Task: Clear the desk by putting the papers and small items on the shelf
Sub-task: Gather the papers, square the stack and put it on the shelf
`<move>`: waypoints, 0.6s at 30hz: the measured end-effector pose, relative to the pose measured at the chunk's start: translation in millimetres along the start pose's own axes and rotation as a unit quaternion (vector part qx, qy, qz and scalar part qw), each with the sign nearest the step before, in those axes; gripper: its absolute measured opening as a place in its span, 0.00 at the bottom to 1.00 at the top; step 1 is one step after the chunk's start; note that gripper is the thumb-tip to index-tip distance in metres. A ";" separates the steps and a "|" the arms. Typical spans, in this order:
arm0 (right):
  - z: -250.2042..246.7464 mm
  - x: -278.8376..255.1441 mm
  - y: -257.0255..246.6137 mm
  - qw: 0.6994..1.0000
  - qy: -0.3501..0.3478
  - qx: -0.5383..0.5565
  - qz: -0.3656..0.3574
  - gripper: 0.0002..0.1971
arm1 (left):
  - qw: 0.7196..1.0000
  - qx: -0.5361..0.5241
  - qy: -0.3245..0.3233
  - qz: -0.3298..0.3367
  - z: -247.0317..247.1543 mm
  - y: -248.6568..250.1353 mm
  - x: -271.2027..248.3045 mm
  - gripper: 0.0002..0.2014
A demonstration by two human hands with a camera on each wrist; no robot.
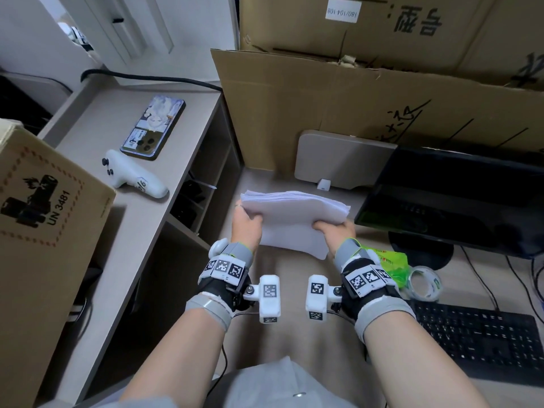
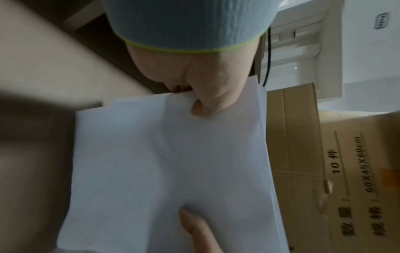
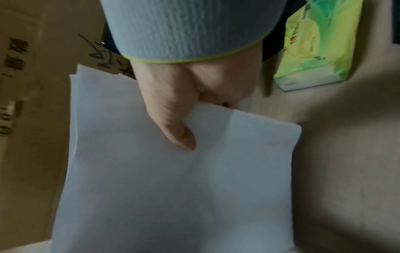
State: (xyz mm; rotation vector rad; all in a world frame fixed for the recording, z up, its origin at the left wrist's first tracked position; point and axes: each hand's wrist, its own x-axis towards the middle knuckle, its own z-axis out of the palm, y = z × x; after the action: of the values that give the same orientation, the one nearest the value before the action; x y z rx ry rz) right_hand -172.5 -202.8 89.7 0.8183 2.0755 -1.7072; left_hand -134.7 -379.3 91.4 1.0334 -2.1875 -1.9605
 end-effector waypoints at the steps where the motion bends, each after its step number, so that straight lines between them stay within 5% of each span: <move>1: -0.2 -1.1 -6.2 1.000 0.004 0.010 -0.025 0.10 | 0.999 -0.019 0.028 0.009 1.7 5.1 0.8 0.23; 5: -8.0 -14.9 -39.8 0.984 0.023 0.073 -0.159 0.13 | 0.983 -0.093 0.078 0.141 2.1 41.6 -4.4 0.14; 8: -11.8 -14.1 -44.6 0.976 0.047 0.106 -0.185 0.11 | 0.969 -0.111 0.066 0.209 0.6 52.6 -5.0 0.10; 11: -6.8 -3.0 -18.0 0.987 0.039 0.059 -0.144 0.12 | 0.987 -0.067 0.038 0.140 4.4 23.6 5.7 0.16; 14: -0.2 7.3 15.7 0.996 0.021 -0.024 -0.078 0.14 | 0.994 0.108 0.020 -0.001 7.8 -21.9 8.4 0.26; 18: 3.7 21.1 33.6 0.999 0.020 -0.032 -0.026 0.12 | 0.992 0.116 0.042 -0.017 10.6 -45.3 14.0 0.17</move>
State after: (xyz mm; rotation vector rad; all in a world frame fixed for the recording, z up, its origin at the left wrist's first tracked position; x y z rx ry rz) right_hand -168.7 -197.9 50.3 0.7911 2.1841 -1.6535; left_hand -130.0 -376.2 43.2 1.1640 -2.4079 -1.6692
